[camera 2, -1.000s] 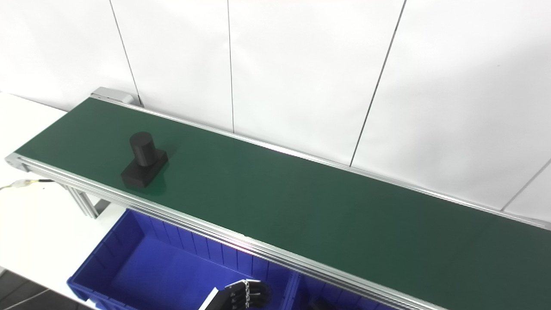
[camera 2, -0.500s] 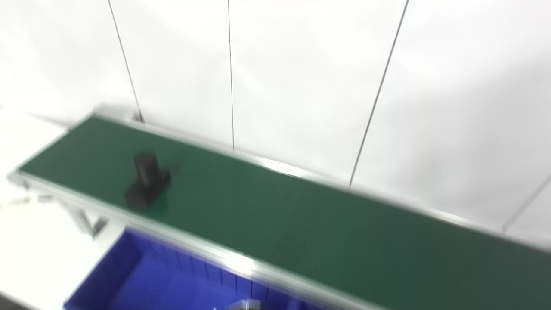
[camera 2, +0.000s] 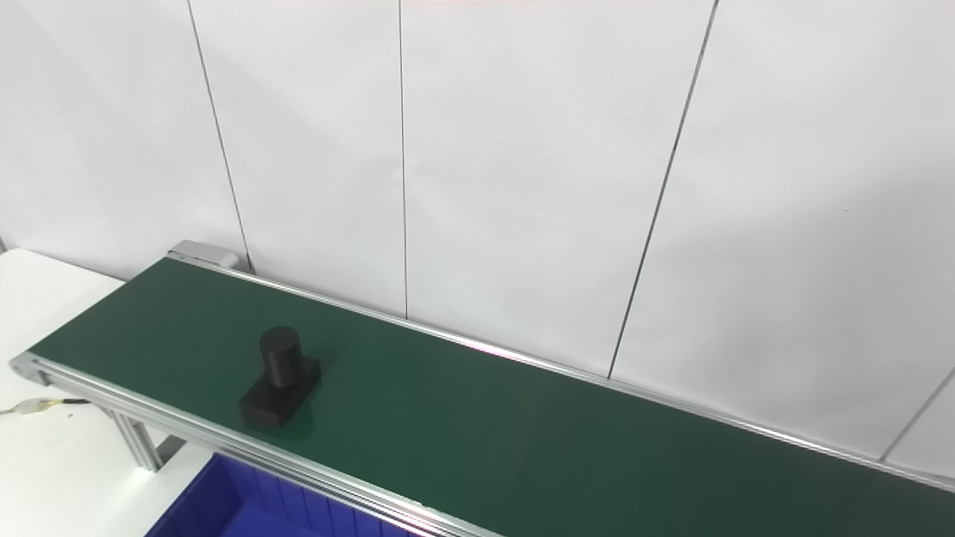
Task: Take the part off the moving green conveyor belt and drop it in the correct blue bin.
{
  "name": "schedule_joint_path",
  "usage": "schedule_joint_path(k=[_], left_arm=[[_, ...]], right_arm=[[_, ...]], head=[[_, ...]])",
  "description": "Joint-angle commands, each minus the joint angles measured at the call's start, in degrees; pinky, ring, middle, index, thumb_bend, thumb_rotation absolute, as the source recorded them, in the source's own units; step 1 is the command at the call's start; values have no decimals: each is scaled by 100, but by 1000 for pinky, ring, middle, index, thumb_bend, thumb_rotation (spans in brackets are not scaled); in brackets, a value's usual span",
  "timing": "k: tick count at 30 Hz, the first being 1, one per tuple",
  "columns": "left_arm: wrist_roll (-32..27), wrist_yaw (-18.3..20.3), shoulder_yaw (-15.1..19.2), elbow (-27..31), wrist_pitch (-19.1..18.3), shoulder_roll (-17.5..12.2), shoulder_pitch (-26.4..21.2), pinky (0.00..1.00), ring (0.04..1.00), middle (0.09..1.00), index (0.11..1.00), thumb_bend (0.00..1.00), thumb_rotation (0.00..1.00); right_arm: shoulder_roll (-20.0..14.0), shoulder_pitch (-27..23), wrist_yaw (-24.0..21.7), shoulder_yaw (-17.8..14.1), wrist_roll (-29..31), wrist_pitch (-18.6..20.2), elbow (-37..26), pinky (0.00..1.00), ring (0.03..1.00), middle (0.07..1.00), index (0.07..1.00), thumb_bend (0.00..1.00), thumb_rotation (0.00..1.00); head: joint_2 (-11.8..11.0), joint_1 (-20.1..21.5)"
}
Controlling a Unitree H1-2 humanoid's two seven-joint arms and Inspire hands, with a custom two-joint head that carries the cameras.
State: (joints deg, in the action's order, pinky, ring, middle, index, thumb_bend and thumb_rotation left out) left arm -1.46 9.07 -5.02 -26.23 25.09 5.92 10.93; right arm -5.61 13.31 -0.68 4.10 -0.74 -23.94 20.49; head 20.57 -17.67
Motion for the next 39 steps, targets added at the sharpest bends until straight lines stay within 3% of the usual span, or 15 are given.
schedule_joint_path(k=[1, 18, 30, 33, 36, 39], left_arm=[[8, 9, 0, 29, 183, 25, -36, 661, 658, 677, 637, 795, 0], [23, -4, -34, 207, 182, 29, 41, 656, 657, 682, 643, 769, 0], [-3, 16, 4, 187, 183, 21, 12, 667, 655, 679, 643, 815, 0], [-29, 49, -8, 283, 183, 17, 44, 671, 655, 679, 644, 818, 0], [27, 4, -26, 377, 183, -31, 69, 705, 675, 700, 658, 790, 0], [24, 2, -24, 432, 181, -76, 79, 745, 700, 724, 671, 759, 0]], right_arm=[[28, -58, 44, -1, -32, -298, -74, 646, 743, 788, 772, 596, 39], [88, -28, -70, -88, 62, -298, -124, 630, 740, 783, 767, 603, 1], [88, -17, -56, -66, 15, -298, -196, 612, 730, 773, 763, 603, 0], [96, 3, -62, -54, 12, -298, -271, 621, 734, 774, 759, 605, 0], [82, 10, 8, 9, -89, -298, -340, 626, 735, 778, 765, 616, 65], [89, 19, 92, 66, -166, -298, -402, 643, 746, 788, 775, 619, 35]], head=[[19, -4], [241, 101], [484, 357], [621, 567], [749, 819], [876, 1004]])
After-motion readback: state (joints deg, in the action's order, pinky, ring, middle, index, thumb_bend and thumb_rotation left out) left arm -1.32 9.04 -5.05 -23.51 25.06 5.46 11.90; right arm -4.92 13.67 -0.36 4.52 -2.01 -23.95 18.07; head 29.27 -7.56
